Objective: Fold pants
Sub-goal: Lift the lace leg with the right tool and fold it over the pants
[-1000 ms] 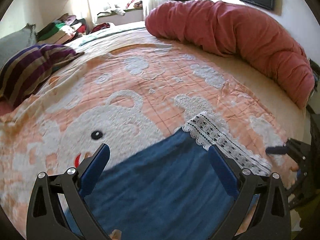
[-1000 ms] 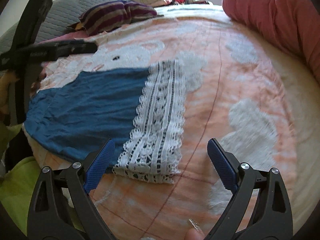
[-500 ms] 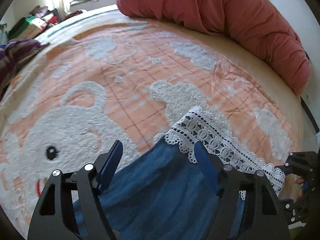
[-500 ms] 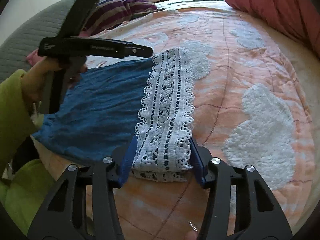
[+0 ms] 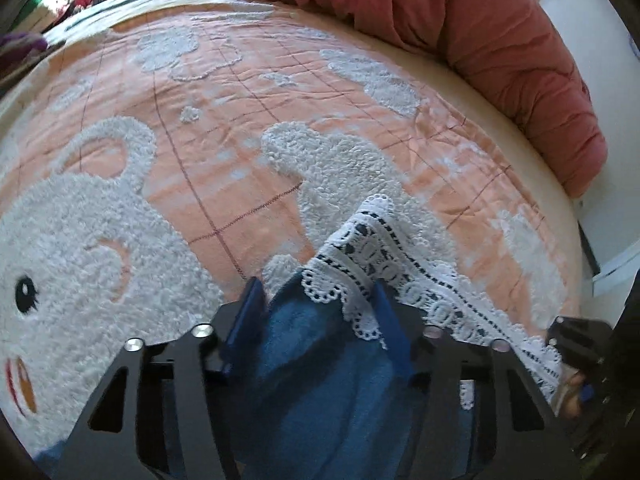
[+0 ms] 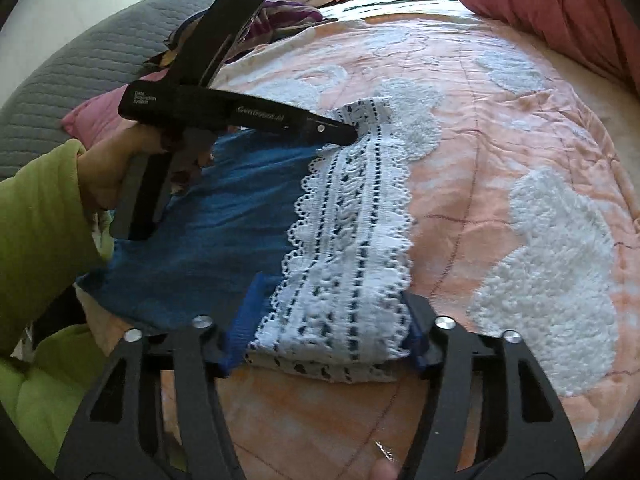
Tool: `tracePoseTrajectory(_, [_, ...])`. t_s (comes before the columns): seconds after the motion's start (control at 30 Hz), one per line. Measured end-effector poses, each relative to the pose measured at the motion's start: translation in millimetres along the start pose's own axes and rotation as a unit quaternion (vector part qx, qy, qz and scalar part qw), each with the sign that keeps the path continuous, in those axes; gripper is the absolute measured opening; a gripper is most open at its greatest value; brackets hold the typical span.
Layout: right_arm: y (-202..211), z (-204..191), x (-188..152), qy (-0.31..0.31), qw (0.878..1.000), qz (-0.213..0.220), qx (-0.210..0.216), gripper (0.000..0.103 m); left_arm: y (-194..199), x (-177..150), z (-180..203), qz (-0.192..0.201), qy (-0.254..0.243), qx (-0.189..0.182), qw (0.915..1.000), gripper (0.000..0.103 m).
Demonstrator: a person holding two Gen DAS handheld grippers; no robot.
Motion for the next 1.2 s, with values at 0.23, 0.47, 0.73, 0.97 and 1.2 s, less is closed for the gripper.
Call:
tracePoseTrajectory(0.23, [5,-4,4,0.015,1.0,0.011,0.007,0.02,2,0,19,0.003,-0.016,0.029,0.9994,0.018])
tracePoseTrajectory(0.47, [20,-33,23,0.051,0.997,0.048,0.037,0.016,41,0,11,0.062,0.003,0.006,0.998,0.014])
tracePoseTrajectory(0.73, [23,-106,46,0.138,0.983,0.076,0.1,0.016,125,-10,-19,0.157,0.032,-0.002,0.9871,0.014])
tracePoseTrajectory(0.97, [-15,-168,41,0.202,0.968,0.037,0.146,0.016,164,-51,-63,0.175,0.097,0.039,0.979,0.015])
tracePoseTrajectory(1.2, [-46,-226,24,0.255,0.951,-0.007,0.176,0.016,219,-99,-110,0.203,0.181,0.125,0.9542,0.022])
Point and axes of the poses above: each gripper's, at about its wrist camera, not at the fingertips, and y roughly against the way its jaws point, z to its right, x to its top, the point moved 1 cm from there along -y, roughly the way its jaws point, and after that the axes turned 10 degrees about z, right-handed, at the moved point
